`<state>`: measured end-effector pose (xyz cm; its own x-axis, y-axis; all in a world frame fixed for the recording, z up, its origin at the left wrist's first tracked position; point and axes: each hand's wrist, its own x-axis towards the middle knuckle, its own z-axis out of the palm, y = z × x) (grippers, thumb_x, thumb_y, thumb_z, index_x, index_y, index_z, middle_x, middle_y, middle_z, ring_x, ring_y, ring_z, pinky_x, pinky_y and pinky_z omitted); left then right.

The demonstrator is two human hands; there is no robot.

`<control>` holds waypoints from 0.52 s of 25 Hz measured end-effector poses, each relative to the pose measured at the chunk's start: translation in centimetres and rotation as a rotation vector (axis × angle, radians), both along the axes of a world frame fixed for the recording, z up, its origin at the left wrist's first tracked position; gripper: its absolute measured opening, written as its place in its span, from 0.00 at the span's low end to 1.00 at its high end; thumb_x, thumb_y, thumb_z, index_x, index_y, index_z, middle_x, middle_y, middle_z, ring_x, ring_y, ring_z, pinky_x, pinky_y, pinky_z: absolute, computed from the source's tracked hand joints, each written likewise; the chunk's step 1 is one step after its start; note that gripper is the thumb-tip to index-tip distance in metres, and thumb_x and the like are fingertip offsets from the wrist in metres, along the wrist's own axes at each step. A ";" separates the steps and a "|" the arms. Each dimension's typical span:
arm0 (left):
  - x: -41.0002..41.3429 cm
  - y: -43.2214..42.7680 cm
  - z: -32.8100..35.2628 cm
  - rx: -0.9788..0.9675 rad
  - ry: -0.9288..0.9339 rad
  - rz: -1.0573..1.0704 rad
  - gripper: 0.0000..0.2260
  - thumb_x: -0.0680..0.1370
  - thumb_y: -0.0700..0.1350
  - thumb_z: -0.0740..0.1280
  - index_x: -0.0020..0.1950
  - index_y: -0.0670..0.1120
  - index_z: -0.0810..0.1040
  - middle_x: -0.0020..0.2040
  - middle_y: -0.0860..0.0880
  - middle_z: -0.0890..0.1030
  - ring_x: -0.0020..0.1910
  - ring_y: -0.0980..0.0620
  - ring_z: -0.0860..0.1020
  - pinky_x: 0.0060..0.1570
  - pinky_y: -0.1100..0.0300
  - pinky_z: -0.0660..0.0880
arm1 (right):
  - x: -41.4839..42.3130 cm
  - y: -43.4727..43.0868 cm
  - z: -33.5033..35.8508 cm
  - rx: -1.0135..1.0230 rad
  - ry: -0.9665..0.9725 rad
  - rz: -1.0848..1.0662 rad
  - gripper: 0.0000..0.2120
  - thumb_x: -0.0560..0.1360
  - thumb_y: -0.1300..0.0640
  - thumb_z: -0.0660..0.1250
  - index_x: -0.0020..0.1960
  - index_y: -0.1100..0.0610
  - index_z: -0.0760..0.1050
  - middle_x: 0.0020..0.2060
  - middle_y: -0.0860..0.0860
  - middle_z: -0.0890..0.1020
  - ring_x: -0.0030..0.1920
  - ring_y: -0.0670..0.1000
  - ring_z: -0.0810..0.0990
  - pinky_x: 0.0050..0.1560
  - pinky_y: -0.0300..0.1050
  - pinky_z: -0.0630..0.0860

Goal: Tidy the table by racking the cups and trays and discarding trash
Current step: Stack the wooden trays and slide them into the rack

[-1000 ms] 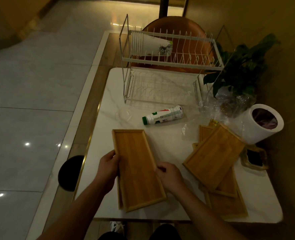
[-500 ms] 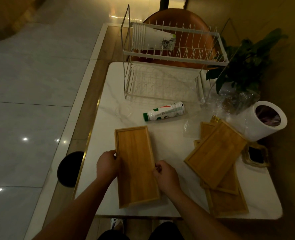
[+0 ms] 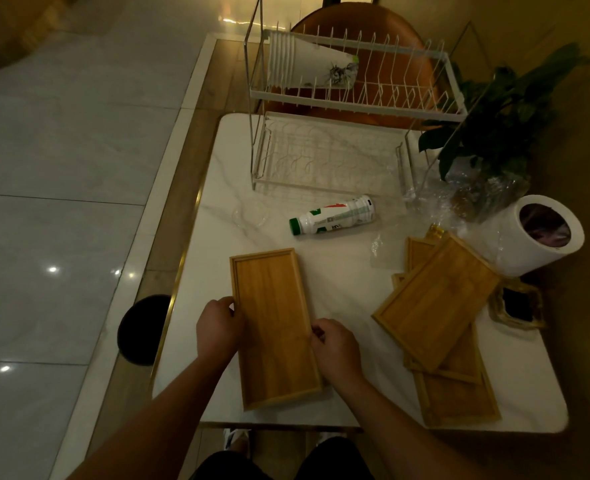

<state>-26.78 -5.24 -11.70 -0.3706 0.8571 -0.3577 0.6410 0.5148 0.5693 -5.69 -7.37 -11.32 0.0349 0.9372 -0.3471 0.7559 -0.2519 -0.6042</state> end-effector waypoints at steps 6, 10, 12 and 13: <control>-0.1 -0.5 -0.1 0.003 -0.021 0.028 0.16 0.80 0.44 0.65 0.68 0.44 0.77 0.56 0.43 0.83 0.50 0.47 0.82 0.46 0.58 0.76 | 0.0 0.0 0.0 -0.045 0.013 -0.006 0.08 0.78 0.53 0.64 0.55 0.53 0.78 0.51 0.50 0.82 0.48 0.50 0.80 0.47 0.45 0.77; 0.0 -0.3 -0.1 -0.004 -0.075 0.070 0.18 0.78 0.43 0.67 0.69 0.45 0.77 0.51 0.47 0.83 0.42 0.52 0.80 0.43 0.58 0.78 | 0.0 0.0 0.0 -0.088 0.040 -0.031 0.09 0.79 0.52 0.64 0.57 0.52 0.78 0.51 0.50 0.83 0.48 0.49 0.80 0.46 0.44 0.76; 0.2 -0.1 0.0 -0.004 -0.121 0.084 0.19 0.78 0.42 0.67 0.69 0.46 0.76 0.51 0.48 0.83 0.40 0.53 0.80 0.42 0.57 0.80 | 0.3 -0.1 -0.2 -0.070 0.055 -0.060 0.09 0.79 0.52 0.64 0.55 0.53 0.79 0.50 0.51 0.83 0.46 0.48 0.79 0.45 0.43 0.75; 0.3 0.1 0.0 -0.005 -0.146 0.091 0.19 0.78 0.42 0.67 0.70 0.46 0.76 0.53 0.47 0.83 0.41 0.52 0.81 0.44 0.55 0.81 | 0.4 0.0 -0.3 -0.065 0.071 -0.073 0.09 0.79 0.52 0.64 0.55 0.53 0.79 0.50 0.51 0.84 0.45 0.47 0.78 0.44 0.42 0.75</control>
